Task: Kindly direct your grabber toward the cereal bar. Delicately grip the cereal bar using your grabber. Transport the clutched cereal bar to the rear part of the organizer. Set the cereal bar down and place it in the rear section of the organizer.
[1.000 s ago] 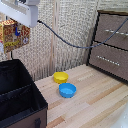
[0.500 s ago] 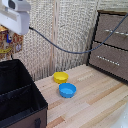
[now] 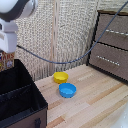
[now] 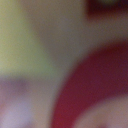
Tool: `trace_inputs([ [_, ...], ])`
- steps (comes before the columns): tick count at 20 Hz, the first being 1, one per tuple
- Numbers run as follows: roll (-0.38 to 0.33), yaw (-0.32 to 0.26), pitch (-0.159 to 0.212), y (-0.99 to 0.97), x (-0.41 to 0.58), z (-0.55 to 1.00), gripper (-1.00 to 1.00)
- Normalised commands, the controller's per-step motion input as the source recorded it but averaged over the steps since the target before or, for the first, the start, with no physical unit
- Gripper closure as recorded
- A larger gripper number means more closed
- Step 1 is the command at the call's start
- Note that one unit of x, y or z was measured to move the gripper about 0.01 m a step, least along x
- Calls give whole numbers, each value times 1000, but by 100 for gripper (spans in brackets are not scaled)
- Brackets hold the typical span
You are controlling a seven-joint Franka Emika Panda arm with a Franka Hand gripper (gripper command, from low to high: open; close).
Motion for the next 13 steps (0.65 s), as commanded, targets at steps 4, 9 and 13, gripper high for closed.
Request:
trace_inputs([
  [4, 14, -95, 53, -169, 161, -276, 100],
  [9, 0, -20, 39, 8, 51, -47, -100],
  [13, -7, -115, 66, -80, 171, 6, -100],
])
